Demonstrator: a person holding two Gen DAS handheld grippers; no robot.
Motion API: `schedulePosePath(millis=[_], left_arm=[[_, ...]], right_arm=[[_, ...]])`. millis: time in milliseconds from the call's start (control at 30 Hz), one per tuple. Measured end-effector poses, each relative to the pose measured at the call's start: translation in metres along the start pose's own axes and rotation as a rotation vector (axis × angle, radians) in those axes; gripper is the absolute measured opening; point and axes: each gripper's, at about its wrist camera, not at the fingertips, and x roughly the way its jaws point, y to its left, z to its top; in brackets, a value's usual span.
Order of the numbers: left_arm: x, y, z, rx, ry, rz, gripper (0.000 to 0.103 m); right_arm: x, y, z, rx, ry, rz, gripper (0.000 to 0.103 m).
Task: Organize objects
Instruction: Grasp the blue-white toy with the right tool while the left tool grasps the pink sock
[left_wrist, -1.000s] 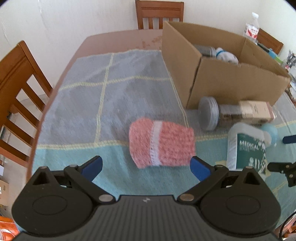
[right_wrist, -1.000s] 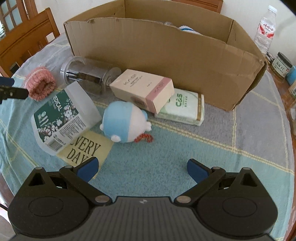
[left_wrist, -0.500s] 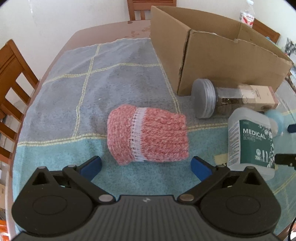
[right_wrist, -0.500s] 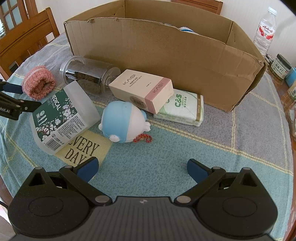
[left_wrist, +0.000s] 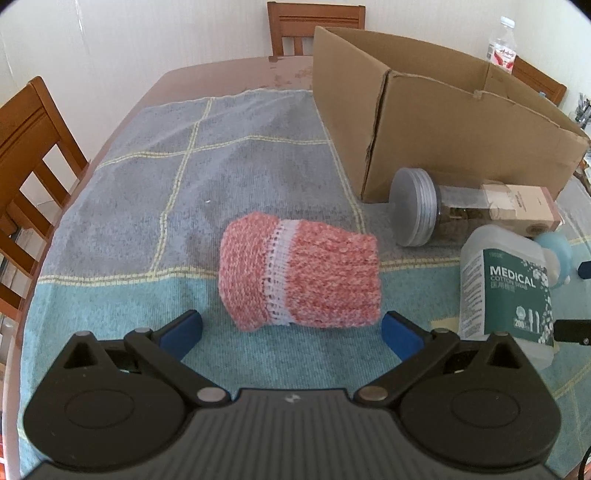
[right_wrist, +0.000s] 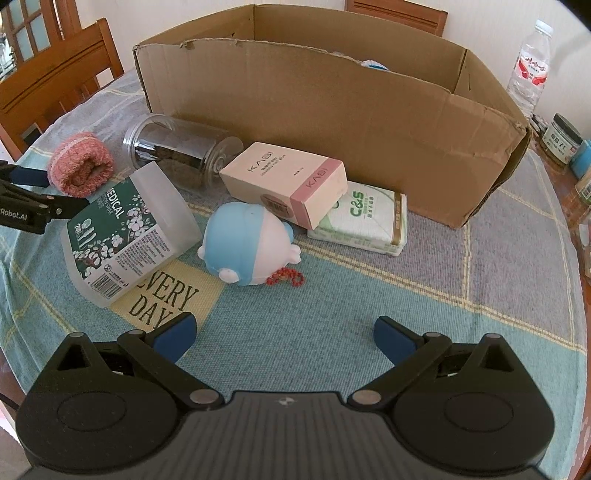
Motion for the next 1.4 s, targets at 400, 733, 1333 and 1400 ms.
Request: schedulePosePath(millis=[400,733,1333,1400], left_arm=[[0.012,0.003,0.019,0.035,0.015,-0.016,0.102],[0.010,-0.003,0.027,0.114,0.002,-0.033,0.100],[0.006,-0.001,0.035,0.159,0.009,-0.071,0.081],[0.005,0.000,0.037,0.163,0.011,-0.076,0.079]], right_arm=[[0.006,0.006,0.012,-0.022,-0.007,0.013,0.103],[0.012,0.010,0.034,-0.034,-0.034,0.027,0.087],[-0.003,0.011,0.039,-0.061,-0.023,0.053,0.059],[-0.006,0.012,0.041,-0.069,-0.024,0.051,0.059]])
